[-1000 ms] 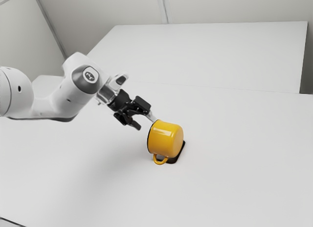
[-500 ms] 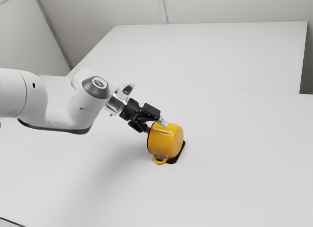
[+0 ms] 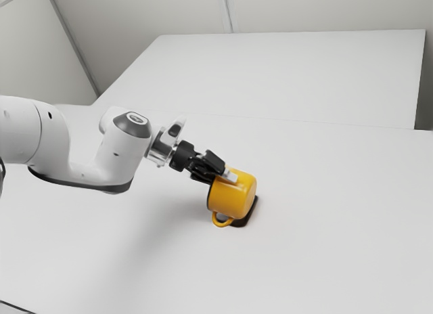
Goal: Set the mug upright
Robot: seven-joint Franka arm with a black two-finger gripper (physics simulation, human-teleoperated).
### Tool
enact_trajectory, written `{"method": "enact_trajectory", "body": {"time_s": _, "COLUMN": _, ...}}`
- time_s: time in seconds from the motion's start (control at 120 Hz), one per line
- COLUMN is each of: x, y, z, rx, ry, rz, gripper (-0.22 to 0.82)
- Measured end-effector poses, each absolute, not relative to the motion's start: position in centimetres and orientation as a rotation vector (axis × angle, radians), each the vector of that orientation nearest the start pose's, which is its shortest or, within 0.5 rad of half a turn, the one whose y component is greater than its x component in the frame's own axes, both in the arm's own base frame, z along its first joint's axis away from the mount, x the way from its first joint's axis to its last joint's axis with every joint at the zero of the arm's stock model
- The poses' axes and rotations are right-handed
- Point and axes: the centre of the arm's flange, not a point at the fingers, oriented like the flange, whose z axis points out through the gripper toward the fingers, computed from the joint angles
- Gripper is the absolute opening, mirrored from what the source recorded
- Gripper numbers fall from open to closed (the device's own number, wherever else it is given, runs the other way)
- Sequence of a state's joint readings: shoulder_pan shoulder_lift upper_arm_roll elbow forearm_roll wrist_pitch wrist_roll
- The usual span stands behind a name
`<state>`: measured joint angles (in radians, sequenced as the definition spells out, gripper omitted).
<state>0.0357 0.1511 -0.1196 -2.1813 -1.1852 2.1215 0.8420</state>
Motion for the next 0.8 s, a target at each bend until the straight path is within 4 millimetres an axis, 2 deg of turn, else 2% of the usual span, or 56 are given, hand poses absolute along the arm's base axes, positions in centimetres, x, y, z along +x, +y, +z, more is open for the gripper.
{"method": "enact_trajectory", "body": {"time_s": 0.108, "x": 54.2, "y": -9.0, "z": 32.7, "rx": 2.186, "ry": -0.182, "rz": 0.221, "gripper": -0.04}}
{"method": "enact_trajectory", "body": {"time_s": 0.333, "x": 54.0, "y": -10.0, "z": 34.3, "rx": 2.181, "ry": -0.257, "rz": 0.268, "gripper": -0.13}}
{"method": "enact_trajectory", "body": {"time_s": 0.567, "x": 54.5, "y": -10.1, "z": 38.9, "rx": 2.24, "ry": -0.407, "rz": 0.329, "gripper": -0.16}}
{"method": "enact_trajectory", "body": {"time_s": 0.8, "x": 54.3, "y": -9.4, "z": 42.8, "rx": 2.507, "ry": -0.687, "rz": 0.24, "gripper": -0.17}}
